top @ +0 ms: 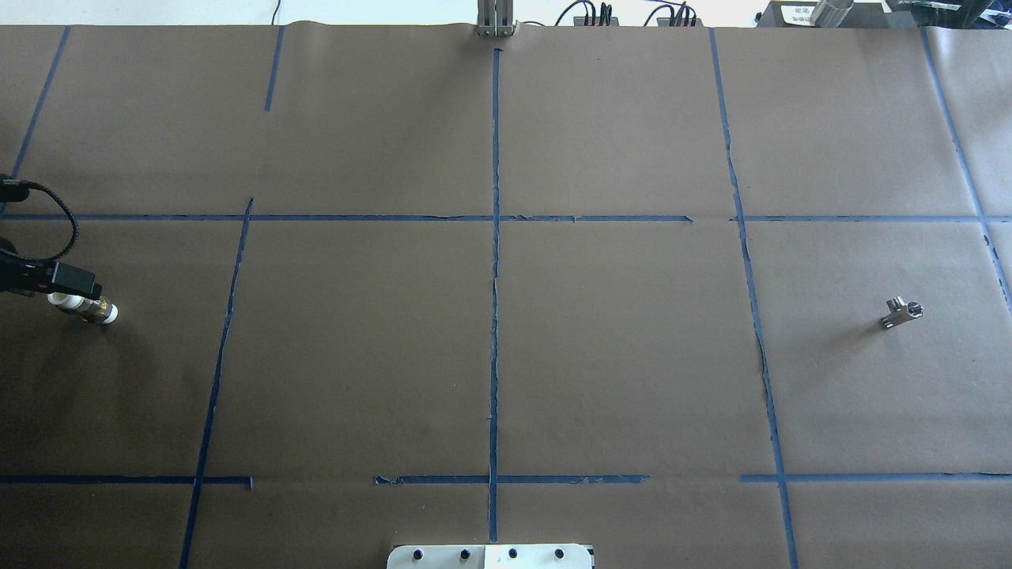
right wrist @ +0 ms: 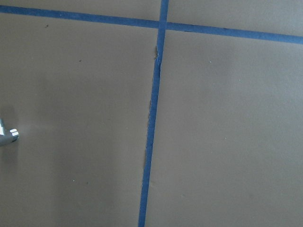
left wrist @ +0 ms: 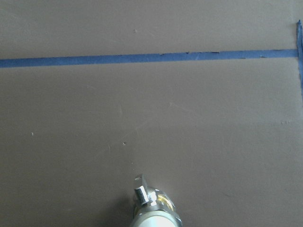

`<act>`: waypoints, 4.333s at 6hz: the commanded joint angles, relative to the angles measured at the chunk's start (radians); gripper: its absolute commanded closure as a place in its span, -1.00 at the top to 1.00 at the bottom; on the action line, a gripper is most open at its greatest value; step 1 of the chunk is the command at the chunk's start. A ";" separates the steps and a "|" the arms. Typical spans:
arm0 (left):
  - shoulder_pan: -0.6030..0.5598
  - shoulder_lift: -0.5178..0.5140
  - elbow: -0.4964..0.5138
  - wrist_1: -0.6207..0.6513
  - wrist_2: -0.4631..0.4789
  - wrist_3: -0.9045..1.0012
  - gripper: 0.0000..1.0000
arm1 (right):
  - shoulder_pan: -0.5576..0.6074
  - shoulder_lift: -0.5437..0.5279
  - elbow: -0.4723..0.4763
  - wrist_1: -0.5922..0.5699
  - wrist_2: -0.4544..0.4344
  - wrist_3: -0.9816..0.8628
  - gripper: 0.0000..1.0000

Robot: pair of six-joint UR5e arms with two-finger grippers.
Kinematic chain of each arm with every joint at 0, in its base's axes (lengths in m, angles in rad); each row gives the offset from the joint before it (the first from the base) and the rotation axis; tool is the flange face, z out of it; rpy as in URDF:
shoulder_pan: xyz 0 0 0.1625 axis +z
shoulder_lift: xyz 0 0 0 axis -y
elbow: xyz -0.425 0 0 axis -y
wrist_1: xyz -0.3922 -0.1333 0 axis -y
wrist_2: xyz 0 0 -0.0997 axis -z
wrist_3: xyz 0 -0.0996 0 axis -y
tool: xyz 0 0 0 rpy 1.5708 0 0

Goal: Assemble PPR valve and pipe with both arms
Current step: 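Lower the left gripper onto the white PPR valve and grasp it, then carry the white valve with the left gripper toward the table centre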

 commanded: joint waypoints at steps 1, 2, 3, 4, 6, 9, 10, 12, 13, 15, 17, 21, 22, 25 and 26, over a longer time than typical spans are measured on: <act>0.002 -0.001 0.003 0.000 0.001 0.002 0.94 | -0.001 -0.001 -0.001 0.000 0.001 0.000 1.00; 0.002 0.000 0.003 0.003 0.000 -0.004 -0.33 | 0.001 -0.001 0.000 0.000 0.001 0.000 1.00; 0.002 -0.001 0.006 0.006 0.001 -0.001 -0.91 | -0.001 -0.001 0.000 0.000 0.001 0.000 1.00; 0.001 0.003 0.006 0.007 0.001 0.003 -1.00 | 0.001 -0.001 0.000 0.000 0.001 0.000 1.00; -0.004 -0.003 -0.023 0.015 -0.002 0.003 -1.00 | -0.001 -0.001 0.002 0.000 0.001 0.000 1.00; 0.007 -0.212 -0.168 0.357 -0.003 -0.166 -1.00 | -0.001 -0.001 0.002 0.000 0.002 0.002 1.00; 0.089 -0.359 -0.181 0.491 0.003 -0.289 -1.00 | -0.001 -0.001 0.002 0.000 0.004 0.002 1.00; 0.268 -0.618 -0.152 0.675 0.080 -0.517 -1.00 | -0.001 -0.001 0.000 0.000 0.004 0.002 1.00; 0.343 -0.741 -0.079 0.708 0.142 -0.617 -1.00 | -0.001 -0.001 -0.001 0.000 0.004 0.002 1.00; 0.424 -0.922 0.126 0.695 0.238 -0.705 -1.00 | -0.001 -0.001 -0.001 0.000 0.004 0.003 1.00; 0.470 -1.010 0.245 0.678 0.260 -0.732 -1.00 | -0.001 0.001 -0.001 0.000 0.010 0.005 1.00; 0.490 -1.011 0.268 0.646 0.262 -0.733 -0.92 | -0.001 0.001 -0.003 0.000 0.012 0.005 1.00; 0.490 -1.011 0.268 0.646 0.262 -0.732 -0.45 | -0.001 0.001 -0.003 -0.002 0.012 0.005 1.00; 0.484 -1.006 0.246 0.633 0.260 -0.707 1.00 | -0.001 0.004 -0.001 0.000 0.012 0.005 1.00; 0.467 -0.992 0.188 0.665 0.254 -0.648 1.00 | -0.002 0.004 -0.001 0.000 0.013 0.003 1.00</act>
